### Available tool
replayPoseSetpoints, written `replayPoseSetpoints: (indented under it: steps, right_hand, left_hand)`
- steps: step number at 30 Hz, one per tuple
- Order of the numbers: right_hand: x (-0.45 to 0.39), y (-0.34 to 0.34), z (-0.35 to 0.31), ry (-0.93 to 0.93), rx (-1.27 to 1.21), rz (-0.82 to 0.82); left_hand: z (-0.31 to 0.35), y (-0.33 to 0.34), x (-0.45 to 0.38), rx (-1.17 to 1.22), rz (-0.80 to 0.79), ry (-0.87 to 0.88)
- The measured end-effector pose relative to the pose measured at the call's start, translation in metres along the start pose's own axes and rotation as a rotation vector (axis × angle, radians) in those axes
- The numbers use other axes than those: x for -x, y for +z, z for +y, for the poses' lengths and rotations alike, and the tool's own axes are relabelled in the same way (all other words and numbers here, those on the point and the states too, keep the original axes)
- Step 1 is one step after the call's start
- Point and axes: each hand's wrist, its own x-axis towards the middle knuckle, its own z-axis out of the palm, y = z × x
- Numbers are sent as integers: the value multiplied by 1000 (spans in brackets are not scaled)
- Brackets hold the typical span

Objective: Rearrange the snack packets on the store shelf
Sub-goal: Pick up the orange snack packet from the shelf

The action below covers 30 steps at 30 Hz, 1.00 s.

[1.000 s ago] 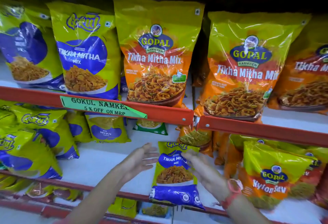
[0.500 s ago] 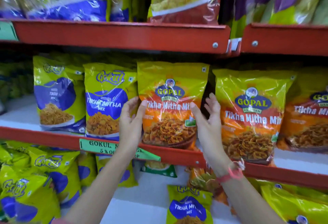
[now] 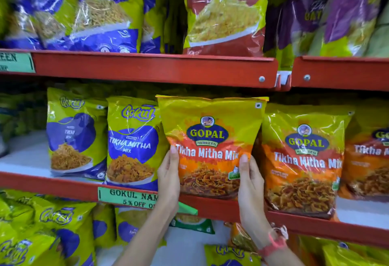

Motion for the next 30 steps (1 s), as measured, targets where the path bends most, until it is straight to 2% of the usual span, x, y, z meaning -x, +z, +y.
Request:
replayPoseSetpoints:
  steps: [3, 8, 17, 22, 26, 30]
  right_hand:
    - [6, -3, -19, -39, -36, 0]
    - [21, -10, -51, -29, -67, -7]
    - [45, -61, -69, 22, -71, 46]
    - [35, -115, -79, 22, -71, 150]
    - [20, -175, -89, -5, -56, 162]
    - [-5, -244, -96, -40, -22, 272]
  left_hand:
    - [23, 1, 11, 21, 12, 33]
    - [53, -4, 30, 29, -105, -15]
    - [57, 21, 75, 46, -200, -71]
    - [41, 73, 93, 43, -293, -110]
    - [24, 133, 109, 85, -360, -135]
    - [8, 205, 129, 127, -407, -127]
